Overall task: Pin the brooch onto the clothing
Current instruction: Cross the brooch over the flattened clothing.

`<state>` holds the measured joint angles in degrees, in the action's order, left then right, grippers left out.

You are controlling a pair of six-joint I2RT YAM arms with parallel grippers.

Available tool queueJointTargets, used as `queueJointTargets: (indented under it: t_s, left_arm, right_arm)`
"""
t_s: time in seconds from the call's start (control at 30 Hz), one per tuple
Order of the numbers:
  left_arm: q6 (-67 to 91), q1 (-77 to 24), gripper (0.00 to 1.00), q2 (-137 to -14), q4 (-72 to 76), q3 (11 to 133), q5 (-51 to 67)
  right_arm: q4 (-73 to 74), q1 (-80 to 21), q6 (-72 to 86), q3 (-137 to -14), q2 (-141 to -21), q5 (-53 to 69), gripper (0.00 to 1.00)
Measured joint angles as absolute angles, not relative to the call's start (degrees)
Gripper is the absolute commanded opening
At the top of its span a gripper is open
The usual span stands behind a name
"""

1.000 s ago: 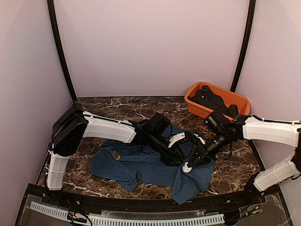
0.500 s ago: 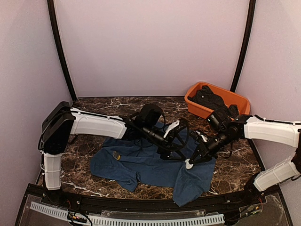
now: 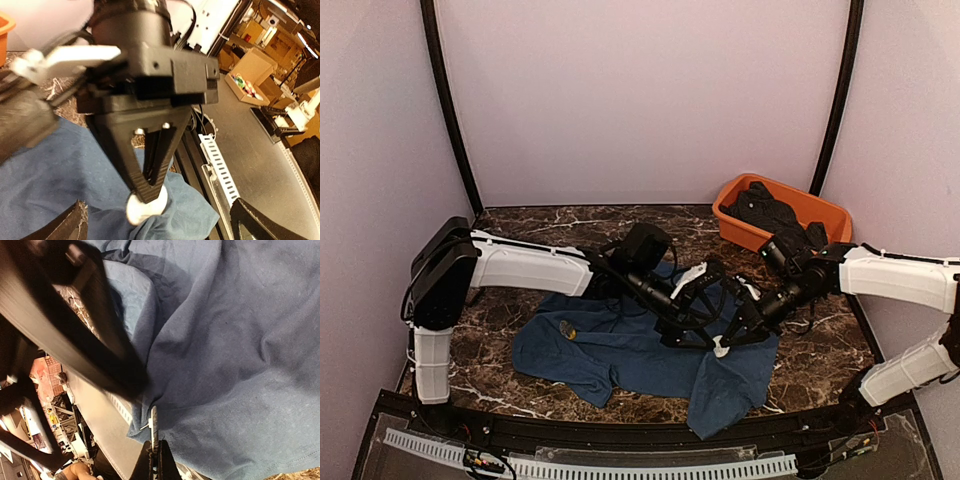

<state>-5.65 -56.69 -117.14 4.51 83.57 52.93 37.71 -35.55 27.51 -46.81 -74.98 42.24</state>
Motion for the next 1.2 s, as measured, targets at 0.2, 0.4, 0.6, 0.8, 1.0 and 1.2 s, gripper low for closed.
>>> queueJointTargets:
  t_s: [0.2, 0.4, 0.6, 0.8, 1.0, 1.2]
  left_arm:
    - [-8.8, -59.1, 0.99, -118.5, -0.1, 84.4, 48.1]
    - [-9.5, -59.0, 0.96, -118.9, -0.8, 84.4, 44.2]
    - [-10.0, -58.9, 0.91, -119.0, -0.8, 84.4, 43.8]
    - [-10.4, -58.9, 0.81, -119.3, -0.7, 84.3, 45.3]
    - [-11.1, -58.9, 0.72, -119.4, -0.8, 84.2, 46.3]
    - [-11.4, -58.9, 0.65, -119.4, -0.8, 84.1, 47.6]
  right_arm:
    - [37.7, -35.6, 27.5, -47.1, -74.6, 42.5, 0.0]
    - [37.7, -35.6, 27.5, -47.1, -74.3, 42.6, 0.0]
    - [37.7, -35.5, 27.5, -47.2, -74.2, 42.7, 0.0]
    - [37.8, -35.4, 27.5, -47.3, -74.2, 42.9, 0.0]
    - [37.8, -35.0, 27.5, -47.8, -74.2, 43.2, 0.0]
    - [37.9, -34.8, 27.5, -47.9, -73.4, 43.6, 0.0]
